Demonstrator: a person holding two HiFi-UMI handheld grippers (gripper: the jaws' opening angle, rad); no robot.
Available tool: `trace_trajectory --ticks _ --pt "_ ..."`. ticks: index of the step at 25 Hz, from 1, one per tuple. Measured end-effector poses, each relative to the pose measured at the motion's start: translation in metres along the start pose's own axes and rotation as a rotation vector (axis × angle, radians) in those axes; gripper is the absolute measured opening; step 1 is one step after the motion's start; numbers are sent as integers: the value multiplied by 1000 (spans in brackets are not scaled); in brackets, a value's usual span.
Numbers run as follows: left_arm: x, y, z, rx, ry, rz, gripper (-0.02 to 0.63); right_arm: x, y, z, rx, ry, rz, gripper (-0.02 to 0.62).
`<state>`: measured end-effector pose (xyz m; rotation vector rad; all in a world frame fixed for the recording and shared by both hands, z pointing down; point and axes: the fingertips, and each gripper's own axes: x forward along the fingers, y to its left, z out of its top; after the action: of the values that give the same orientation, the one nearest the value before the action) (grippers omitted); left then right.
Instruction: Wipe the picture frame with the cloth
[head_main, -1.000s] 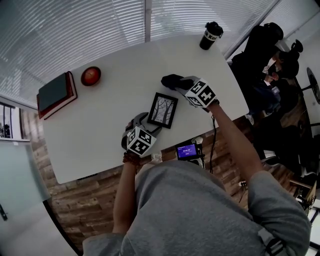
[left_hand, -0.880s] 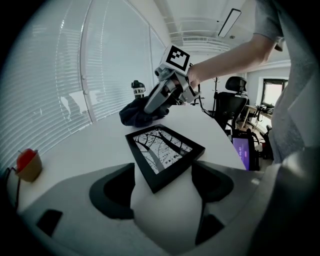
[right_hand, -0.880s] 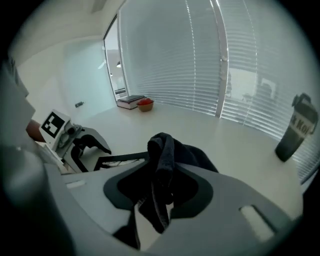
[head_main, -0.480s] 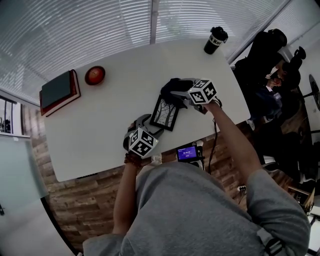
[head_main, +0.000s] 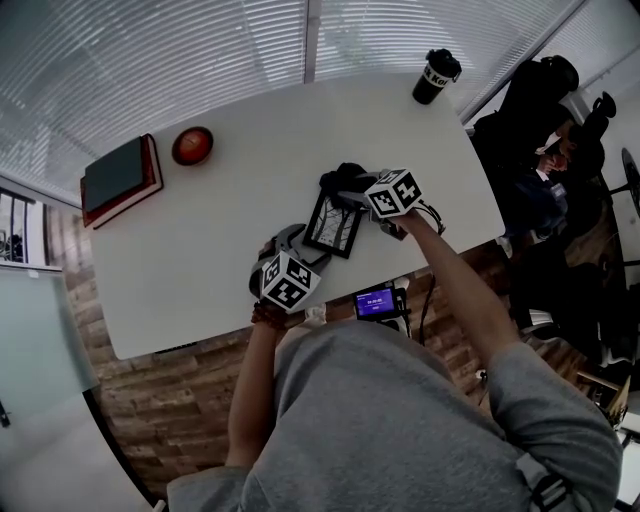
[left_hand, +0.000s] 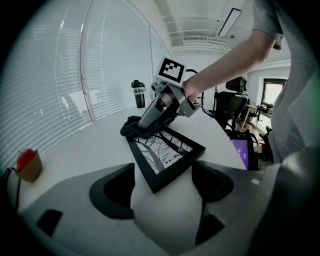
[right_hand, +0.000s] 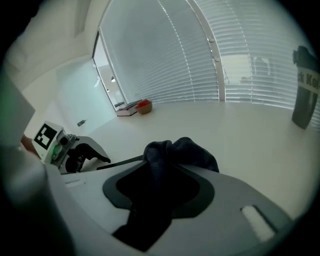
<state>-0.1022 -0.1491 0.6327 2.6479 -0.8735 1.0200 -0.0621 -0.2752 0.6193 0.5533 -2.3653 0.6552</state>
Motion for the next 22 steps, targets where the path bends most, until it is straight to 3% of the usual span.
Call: trace_trajectory --ticks 9,18,22 --pt "2 1 1 -1 2 0 360 -7 18 -3 -311 -42 -173 123" --pt "1 1 1 -1 -1 2 360 -6 41 -26 -246 8 -127 106" --pt "1 0 0 -2 1 1 360 -6 57 -33 -197 30 -63 104"
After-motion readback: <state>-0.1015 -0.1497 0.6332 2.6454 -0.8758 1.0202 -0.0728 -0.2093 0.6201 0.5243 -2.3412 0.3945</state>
